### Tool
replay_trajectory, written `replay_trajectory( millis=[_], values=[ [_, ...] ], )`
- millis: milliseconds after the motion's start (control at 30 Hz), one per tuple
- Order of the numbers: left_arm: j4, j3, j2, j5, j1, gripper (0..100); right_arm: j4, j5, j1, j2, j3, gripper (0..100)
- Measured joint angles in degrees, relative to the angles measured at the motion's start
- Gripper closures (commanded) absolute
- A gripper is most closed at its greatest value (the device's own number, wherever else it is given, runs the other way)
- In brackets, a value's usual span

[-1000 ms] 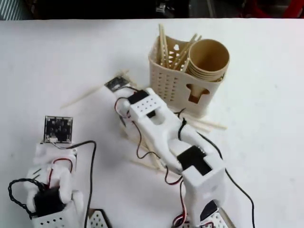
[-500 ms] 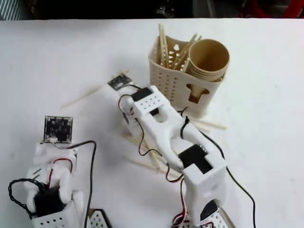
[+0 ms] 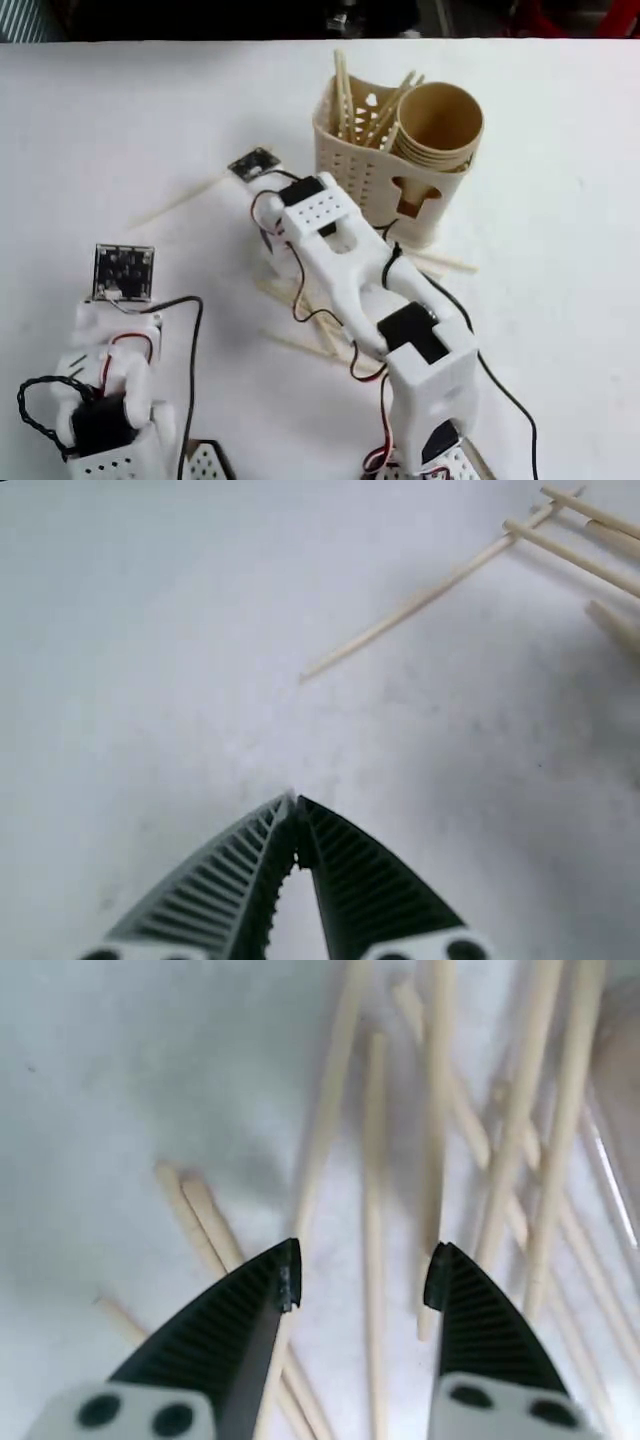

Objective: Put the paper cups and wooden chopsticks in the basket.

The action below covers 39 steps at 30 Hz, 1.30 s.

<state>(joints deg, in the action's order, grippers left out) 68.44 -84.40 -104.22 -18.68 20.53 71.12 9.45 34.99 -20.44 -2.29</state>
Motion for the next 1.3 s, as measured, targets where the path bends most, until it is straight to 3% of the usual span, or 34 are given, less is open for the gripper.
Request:
replay_trajectory(
  millis=[400, 700, 1000, 1300],
  values=[
    [0.0, 0.0, 0.0, 0.0, 0.0, 98, -4.75, 4.22, -4.22, -3.69, 0.09, 79.1],
    [0.0, 0.0, 0.0, 0.0, 0.0, 98, -6.07, 4.31, -3.69, -7.12, 1.67, 98.2],
    [0.0, 0.0, 0.0, 0.0, 0.0, 98, -4.31, 9.32, -3.6, -9.32, 2.64, 98.1],
    [0.0, 0.0, 0.0, 0.0, 0.0, 98, 2.55, 9.67, 1.14, -0.18, 1.58, 98.1]
  ],
)
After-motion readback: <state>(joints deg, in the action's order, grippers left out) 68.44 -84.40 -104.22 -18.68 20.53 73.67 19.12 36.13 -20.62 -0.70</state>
